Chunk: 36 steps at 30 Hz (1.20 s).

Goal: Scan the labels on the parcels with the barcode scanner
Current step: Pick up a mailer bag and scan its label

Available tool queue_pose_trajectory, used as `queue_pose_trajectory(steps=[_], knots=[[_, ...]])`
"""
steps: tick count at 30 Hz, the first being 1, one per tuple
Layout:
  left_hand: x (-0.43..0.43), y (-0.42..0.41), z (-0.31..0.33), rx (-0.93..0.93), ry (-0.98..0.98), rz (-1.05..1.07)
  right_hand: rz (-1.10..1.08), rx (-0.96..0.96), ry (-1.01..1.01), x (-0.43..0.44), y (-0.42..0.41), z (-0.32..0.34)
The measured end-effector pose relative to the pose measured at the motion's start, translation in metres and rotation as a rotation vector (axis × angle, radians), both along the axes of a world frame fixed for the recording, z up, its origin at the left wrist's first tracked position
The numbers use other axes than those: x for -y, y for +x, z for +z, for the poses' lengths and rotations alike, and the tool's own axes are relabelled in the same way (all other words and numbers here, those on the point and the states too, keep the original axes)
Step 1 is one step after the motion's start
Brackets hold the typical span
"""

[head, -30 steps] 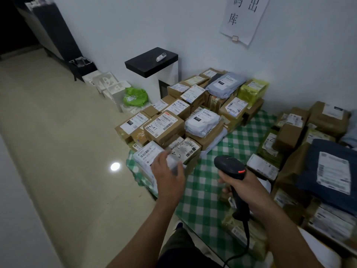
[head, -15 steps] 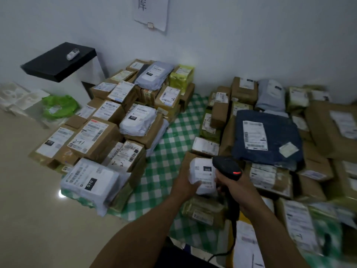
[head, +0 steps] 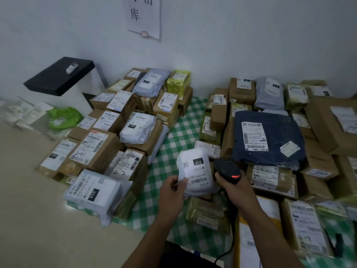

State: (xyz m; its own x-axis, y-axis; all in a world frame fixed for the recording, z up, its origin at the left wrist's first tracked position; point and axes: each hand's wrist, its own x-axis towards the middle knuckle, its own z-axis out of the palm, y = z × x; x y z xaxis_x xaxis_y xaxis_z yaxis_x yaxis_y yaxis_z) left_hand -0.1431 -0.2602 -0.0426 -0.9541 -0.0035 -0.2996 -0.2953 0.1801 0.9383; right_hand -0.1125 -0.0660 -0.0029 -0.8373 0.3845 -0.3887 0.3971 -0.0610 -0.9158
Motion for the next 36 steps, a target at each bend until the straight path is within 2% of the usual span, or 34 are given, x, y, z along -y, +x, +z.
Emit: queue_pose_trajectory(steps=[9,11,13,15,19,26,31,36], knots=[[0.011,-0.007,0.037,-0.018,0.238,0.093,0.019,-0.094,-0.161,0.017,-0.018,0.014],[0.015,-0.013,0.041,-0.132,0.163,0.101,0.011,-0.114,-0.159,0.019,-0.022,0.017],[0.018,-0.019,0.045,-0.311,-0.011,0.054,0.003,-0.125,-0.161,0.021,-0.025,0.018],[0.02,-0.027,0.05,-0.372,-0.038,0.026,0.012,-0.131,-0.177,0.024,-0.03,0.017],[0.029,-0.042,0.054,-0.259,0.039,0.032,0.033,-0.116,-0.179,0.029,-0.037,0.018],[0.041,-0.06,0.069,-0.115,0.32,0.05,0.109,-0.116,-0.201,0.044,-0.053,0.027],[0.053,-0.081,0.069,-0.19,0.335,0.217,0.139,-0.132,-0.03,0.055,-0.065,0.035],[0.058,-0.113,0.067,-0.25,0.339,0.357,0.357,-0.112,0.019,0.067,-0.068,0.056]])
